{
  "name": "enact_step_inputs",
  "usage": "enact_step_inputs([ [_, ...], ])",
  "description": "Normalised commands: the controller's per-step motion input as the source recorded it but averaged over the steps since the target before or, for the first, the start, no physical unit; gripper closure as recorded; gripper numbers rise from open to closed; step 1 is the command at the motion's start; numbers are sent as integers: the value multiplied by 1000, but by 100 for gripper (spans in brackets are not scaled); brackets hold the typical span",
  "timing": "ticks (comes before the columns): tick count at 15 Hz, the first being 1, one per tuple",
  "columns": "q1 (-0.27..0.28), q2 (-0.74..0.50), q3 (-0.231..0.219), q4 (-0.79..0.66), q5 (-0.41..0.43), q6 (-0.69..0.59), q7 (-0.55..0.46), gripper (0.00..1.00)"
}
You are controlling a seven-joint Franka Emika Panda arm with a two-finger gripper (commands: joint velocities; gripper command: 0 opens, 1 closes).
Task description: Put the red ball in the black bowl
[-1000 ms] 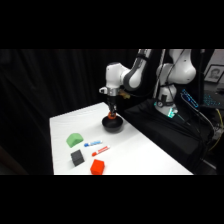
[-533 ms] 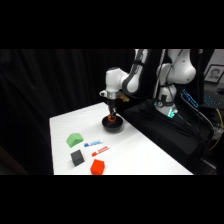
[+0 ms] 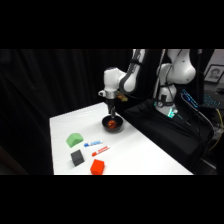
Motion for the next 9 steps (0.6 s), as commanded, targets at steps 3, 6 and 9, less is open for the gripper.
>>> enact_step_inputs([
  [3,-40,-339,-53,107,-147,-469,99,0],
  [6,-41,-361,-48,136,-157,-484,105,0],
  [9,-49,-365,-41,156,-184,-483,106,0],
])
